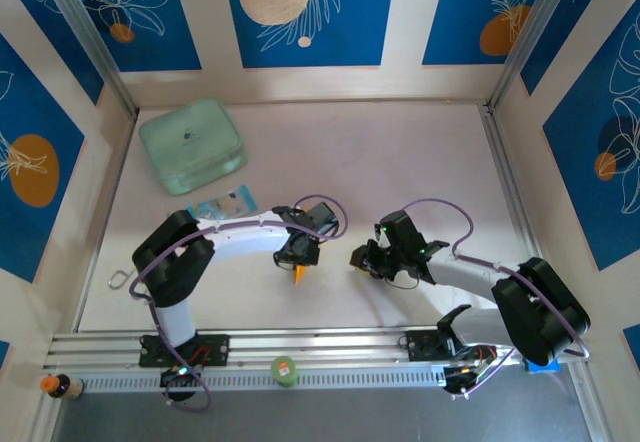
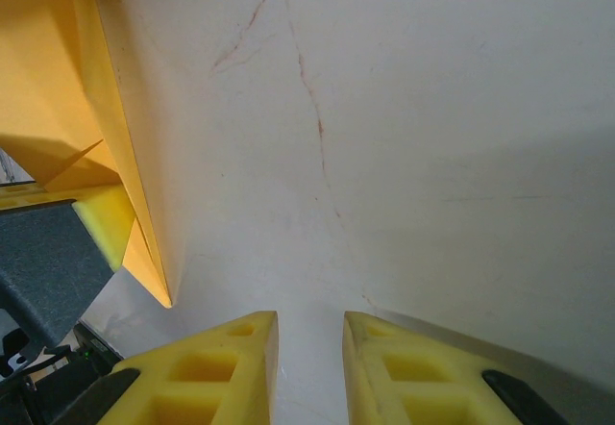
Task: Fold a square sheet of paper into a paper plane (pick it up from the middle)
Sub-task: Move the paper plane to the center of the table.
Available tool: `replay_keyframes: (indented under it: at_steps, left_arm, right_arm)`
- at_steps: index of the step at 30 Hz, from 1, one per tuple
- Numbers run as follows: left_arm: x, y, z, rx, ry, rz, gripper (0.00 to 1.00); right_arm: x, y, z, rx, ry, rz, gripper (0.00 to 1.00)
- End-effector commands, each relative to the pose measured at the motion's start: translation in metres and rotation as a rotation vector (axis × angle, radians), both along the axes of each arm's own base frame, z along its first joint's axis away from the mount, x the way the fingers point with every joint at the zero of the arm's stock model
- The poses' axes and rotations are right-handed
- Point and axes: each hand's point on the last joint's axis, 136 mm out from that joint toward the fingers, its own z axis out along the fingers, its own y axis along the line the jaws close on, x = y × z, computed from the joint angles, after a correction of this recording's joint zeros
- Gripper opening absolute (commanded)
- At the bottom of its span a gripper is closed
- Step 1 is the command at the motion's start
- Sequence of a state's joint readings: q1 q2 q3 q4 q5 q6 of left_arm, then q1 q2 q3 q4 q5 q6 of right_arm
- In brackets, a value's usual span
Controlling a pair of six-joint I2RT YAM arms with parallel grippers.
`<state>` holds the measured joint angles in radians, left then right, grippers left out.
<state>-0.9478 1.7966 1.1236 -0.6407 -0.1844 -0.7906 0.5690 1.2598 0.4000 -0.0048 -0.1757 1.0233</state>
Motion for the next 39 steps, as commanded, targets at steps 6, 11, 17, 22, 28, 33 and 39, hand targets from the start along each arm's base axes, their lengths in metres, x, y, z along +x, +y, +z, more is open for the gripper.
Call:
replay_keyframes:
  at_steps: [6,11,17,22,28,33,39]
  left_arm:
    - [-0.005,-0.006,-0.008,0.016,0.043,-0.003,0.17]
    - [-0.005,-0.009,-0.012,0.011,0.053,-0.009,0.17]
    - [-0.006,-0.008,-0.015,0.017,0.061,-0.007,0.17]
    - [-0.007,-0.004,-0.021,0.039,0.074,0.018,0.20]
    - [-0.005,-0.004,-0.027,0.049,0.079,0.053,0.25]
    - [-0.004,-0.001,-0.030,0.070,0.078,0.099,0.36]
    - [-0.005,0.001,-0.035,0.088,0.089,0.128,0.38]
  right_arm:
    - [-0.001,0.001,0.001,0.009,0.022,-0.001,0.25]
    - [-0.001,0.001,0.001,0.010,0.023,0.000,0.25]
    - [-0.001,0.002,0.001,0.010,0.023,0.000,0.25]
    - [-0.001,0.001,0.004,0.009,0.016,0.002,0.25]
    - [-0.001,-0.005,0.016,-0.016,-0.012,0.003,0.25]
    - [-0.002,-0.013,0.026,-0.021,-0.045,-0.022,0.27]
    - [-0.005,-0.021,0.030,-0.017,-0.060,-0.045,0.28]
